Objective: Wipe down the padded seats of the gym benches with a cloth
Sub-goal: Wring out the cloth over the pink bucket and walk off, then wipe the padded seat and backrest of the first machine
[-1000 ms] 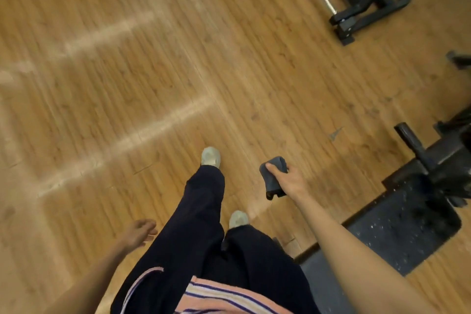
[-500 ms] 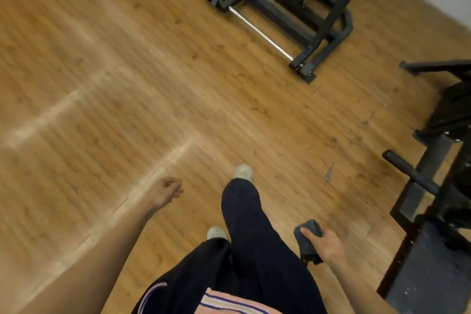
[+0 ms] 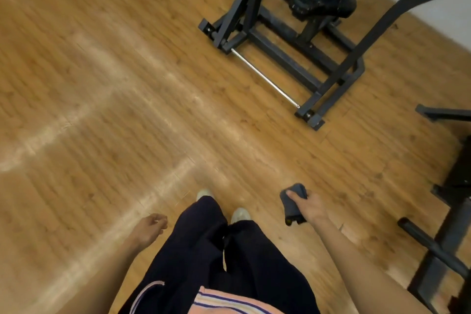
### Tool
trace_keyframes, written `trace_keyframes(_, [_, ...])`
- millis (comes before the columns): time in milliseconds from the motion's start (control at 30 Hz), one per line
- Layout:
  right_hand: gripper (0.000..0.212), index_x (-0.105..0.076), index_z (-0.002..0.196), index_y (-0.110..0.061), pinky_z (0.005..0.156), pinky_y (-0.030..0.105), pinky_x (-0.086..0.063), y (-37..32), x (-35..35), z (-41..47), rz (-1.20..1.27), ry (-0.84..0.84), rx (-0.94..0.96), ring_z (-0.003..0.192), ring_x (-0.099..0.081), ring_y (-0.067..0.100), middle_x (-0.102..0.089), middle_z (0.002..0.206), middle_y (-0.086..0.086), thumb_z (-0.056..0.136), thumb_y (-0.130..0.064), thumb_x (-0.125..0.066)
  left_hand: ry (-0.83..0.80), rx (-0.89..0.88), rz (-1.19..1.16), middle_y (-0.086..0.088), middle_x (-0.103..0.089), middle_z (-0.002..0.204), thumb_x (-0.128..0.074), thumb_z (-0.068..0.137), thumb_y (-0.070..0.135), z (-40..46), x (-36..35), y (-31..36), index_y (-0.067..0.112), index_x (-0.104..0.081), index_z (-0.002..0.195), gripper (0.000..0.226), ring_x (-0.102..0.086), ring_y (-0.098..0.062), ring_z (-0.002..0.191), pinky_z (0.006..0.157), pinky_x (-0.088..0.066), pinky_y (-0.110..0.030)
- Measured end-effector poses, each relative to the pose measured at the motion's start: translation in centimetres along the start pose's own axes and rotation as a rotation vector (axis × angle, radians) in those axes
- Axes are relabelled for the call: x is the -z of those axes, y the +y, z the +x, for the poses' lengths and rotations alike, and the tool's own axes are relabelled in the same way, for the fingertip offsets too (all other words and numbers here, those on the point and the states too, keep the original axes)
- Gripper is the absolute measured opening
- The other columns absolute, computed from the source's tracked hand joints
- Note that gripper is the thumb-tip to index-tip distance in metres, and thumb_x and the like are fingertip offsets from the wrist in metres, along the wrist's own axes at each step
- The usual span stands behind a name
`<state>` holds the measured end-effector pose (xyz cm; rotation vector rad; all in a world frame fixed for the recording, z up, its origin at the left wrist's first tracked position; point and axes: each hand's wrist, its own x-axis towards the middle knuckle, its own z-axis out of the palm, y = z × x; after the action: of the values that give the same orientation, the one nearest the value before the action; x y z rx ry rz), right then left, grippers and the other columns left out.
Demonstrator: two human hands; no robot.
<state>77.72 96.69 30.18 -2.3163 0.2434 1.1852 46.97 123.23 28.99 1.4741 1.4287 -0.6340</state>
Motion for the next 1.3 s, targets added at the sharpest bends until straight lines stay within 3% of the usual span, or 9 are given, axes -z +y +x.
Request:
trace_keyframes(67, [0.056,-0.058,0.124,-0.003,0.078,0.041,-0.054,-5.3,0.4,2.6,0.019,0.016,0.038,0.094,-0.064,0.030,-0.068,0.111,0.016,0.089,-0.046,-0.067,0.003,0.012,0.008,-0.012,-0.064,0.111,-0.050,0.104,0.023,2.2,1.7,2.4,0.004,-0.060,0.123,0.029,-0.060,-0.027,0.102,0.089,-0.045,-0.036])
trace_keyframes(233, [0.058,-0.059,0.123,-0.008,0.083,0.041,-0.054,-15.2,0.5,9.3,0.025,0.055,0.065,0.096,-0.064,0.027,-0.068,0.112,0.010,0.086,-0.052,-0.067,0.006,0.014,0.083,-0.016,-0.065,0.120,-0.052,0.102,0.022,10.6,7.8,10.2,0.009,-0.062,0.118,0.022,-0.061,-0.031,0.107,0.097,-0.050,-0.042])
trace_keyframes(333, [0.055,-0.060,0.120,-0.008,0.071,0.036,-0.053,-18.6,0.4,12.1,0.040,0.086,-0.022,0.088,-0.061,0.024,-0.068,0.109,0.010,0.086,-0.051,-0.068,-0.004,-0.017,0.122,-0.020,-0.065,0.121,-0.054,0.101,0.020,15.8,12.1,17.1,0.005,-0.064,0.116,0.022,-0.060,-0.035,0.111,0.097,-0.049,-0.045])
trace_keyframes(400, [0.053,-0.061,0.117,-0.004,0.058,0.029,-0.046,-20.1,0.3,13.4,0.064,0.105,-0.091,0.084,-0.060,0.023,-0.069,0.110,0.014,0.087,-0.047,-0.068,-0.003,-0.078,0.155,-0.022,-0.065,0.118,-0.054,0.101,0.016,18.2,14.7,23.2,-0.001,-0.064,0.115,0.024,-0.060,-0.036,0.111,0.093,-0.048,-0.043])
trace_keyframes(567, [0.050,-0.062,0.114,-0.002,0.062,0.038,-0.052,-22.1,1.1,15.1,0.207,0.136,-0.260,0.086,-0.065,0.030,-0.069,0.100,0.016,0.086,-0.042,-0.071,-0.077,-0.234,0.232,-0.013,-0.060,0.105,-0.049,0.103,0.012,22.1,18.5,40.0,0.003,-0.059,0.112,0.017,-0.055,-0.024,0.098,0.066,-0.042,-0.024])
trace_keyframes(800, [0.047,-0.065,0.100,-0.008,0.068,0.042,-0.056,-24.9,2.8,20.4,0.213,0.144,-0.386,0.079,-0.066,0.028,-0.069,0.089,0.011,0.082,-0.051,-0.071,-0.165,-0.376,0.319,-0.010,-0.065,0.110,-0.053,0.101,0.015,27.0,18.0,57.3,0.011,-0.063,0.110,0.015,-0.062,-0.024,0.101,0.080,-0.043,-0.029])
trace_keyframes(1067, [0.048,-0.061,0.100,-0.007,0.068,0.039,-0.050,-35.8,9.5,31.7,0.195,0.102,-0.300,0.084,-0.064,0.028,-0.067,0.093,0.011,0.085,-0.051,-0.068,-0.162,-0.368,0.361,-0.009,-0.067,0.110,-0.057,0.099,0.018,31.4,15.4,68.3,0.023,-0.065,0.098,0.010,-0.063,-0.027,0.107,0.089,-0.046,-0.033])
trace_keyframes(1200, [0.043,-0.062,0.087,-0.008,0.065,0.039,-0.049,-42.4,13.7,36.2,0.235,0.144,-0.213,0.079,-0.063,0.027,-0.066,0.086,0.012,0.084,-0.051,-0.070,-0.203,-0.411,0.394,0.001,-0.063,0.097,-0.054,0.100,0.015,32.9,13.5,73.6,0.019,-0.065,0.104,0.013,-0.060,-0.020,0.097,0.082,-0.042,-0.026])
trace_keyframes(1300, [0.050,-0.063,0.085,-0.007,0.064,0.039,-0.051,-46.0,15.8,40.2,0.255,0.171,-0.188,0.076,-0.064,0.025,-0.067,0.083,0.011,0.081,-0.057,-0.069,-0.234,-0.469,0.398,-0.003,-0.066,0.105,-0.053,0.100,0.011,34.9,11.8,78.2,0.014,-0.067,0.101,0.015,-0.059,-0.016,0.094,0.082,-0.043,-0.019])
